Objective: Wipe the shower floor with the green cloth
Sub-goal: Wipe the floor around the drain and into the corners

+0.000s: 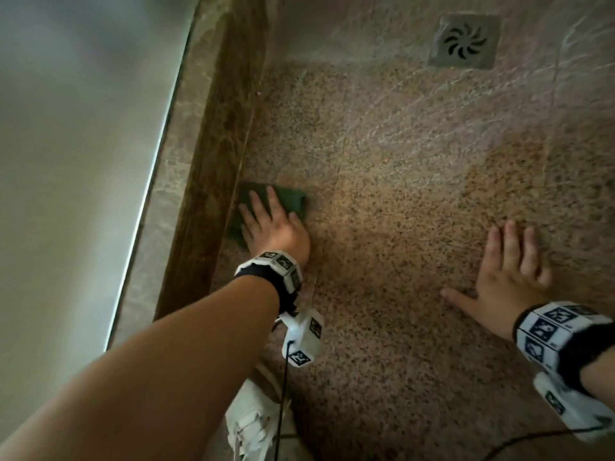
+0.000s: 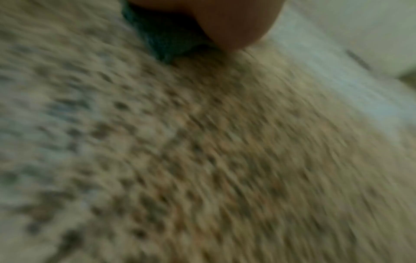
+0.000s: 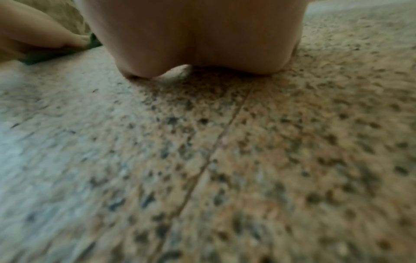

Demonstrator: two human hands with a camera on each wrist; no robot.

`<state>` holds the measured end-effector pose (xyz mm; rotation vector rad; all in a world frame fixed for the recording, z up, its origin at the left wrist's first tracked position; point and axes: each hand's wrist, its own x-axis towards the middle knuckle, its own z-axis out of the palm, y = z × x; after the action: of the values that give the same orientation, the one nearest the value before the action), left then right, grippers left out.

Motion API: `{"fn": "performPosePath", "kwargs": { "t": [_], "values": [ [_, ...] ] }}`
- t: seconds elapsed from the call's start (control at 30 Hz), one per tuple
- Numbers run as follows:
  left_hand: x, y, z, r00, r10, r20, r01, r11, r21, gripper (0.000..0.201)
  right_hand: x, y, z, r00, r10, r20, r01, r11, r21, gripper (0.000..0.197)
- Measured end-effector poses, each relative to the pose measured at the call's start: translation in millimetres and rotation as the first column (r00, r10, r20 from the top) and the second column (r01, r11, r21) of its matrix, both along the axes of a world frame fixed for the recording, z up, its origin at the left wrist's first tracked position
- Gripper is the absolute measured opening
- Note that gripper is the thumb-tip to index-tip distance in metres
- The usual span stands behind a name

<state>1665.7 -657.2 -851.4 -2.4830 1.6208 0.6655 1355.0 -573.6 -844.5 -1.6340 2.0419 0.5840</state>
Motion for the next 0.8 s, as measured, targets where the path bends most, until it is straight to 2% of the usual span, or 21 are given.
{"fn": "performPosePath", "kwargs": {
  "t": [0.03,0.13,0.27,0.37,0.43,0.57,0.67,0.73,0.8],
  "values": [
    [14,1,0,0.998,0.062,0.014,-0.062,0.998,0.002,0.064,0,0,-1,1.0,-0.004,0.004,0.004,1.0,-0.016,0.129],
    [20,3,-3,0.996,0.081,0.029,-0.081,0.997,-0.008,0.065,2,1,-1,1.0,-0.011,0.005,0.011,1.0,-0.007,0.13],
    [7,4,-2,0.991,0.13,0.033,-0.13,0.991,-0.01,0.066,2,-3,1,1.0,0.006,-0.008,-0.006,0.999,0.042,0.131],
    [-13,30,3,0.981,0.185,0.064,-0.186,0.983,0.005,0.065,1,-2,2,1.0,0.01,0.012,-0.01,0.999,0.044,0.132],
    [-36,46,5,0.983,0.17,0.063,-0.172,0.985,0.031,0.066,0,-2,3,1.0,0.004,0.023,-0.006,0.998,0.058,0.132],
    [-79,60,3,0.994,-0.109,-0.031,0.112,0.989,0.092,0.071,0,-2,5,0.999,-0.002,0.038,0.0,0.999,0.054,0.131],
    [-96,54,4,0.97,-0.236,-0.064,0.241,0.966,0.091,0.071,0,-3,6,0.999,0.002,0.046,-0.005,0.997,0.077,0.131],
    [-107,49,6,0.913,-0.394,-0.102,0.402,0.912,0.076,0.067,-1,-3,5,0.999,0.005,0.054,-0.009,0.998,0.07,0.132],
    [-121,36,11,0.804,-0.577,-0.146,0.589,0.806,0.058,0.063,-1,-2,5,0.998,-0.012,0.065,0.009,0.998,0.057,0.134]
  ]
}}
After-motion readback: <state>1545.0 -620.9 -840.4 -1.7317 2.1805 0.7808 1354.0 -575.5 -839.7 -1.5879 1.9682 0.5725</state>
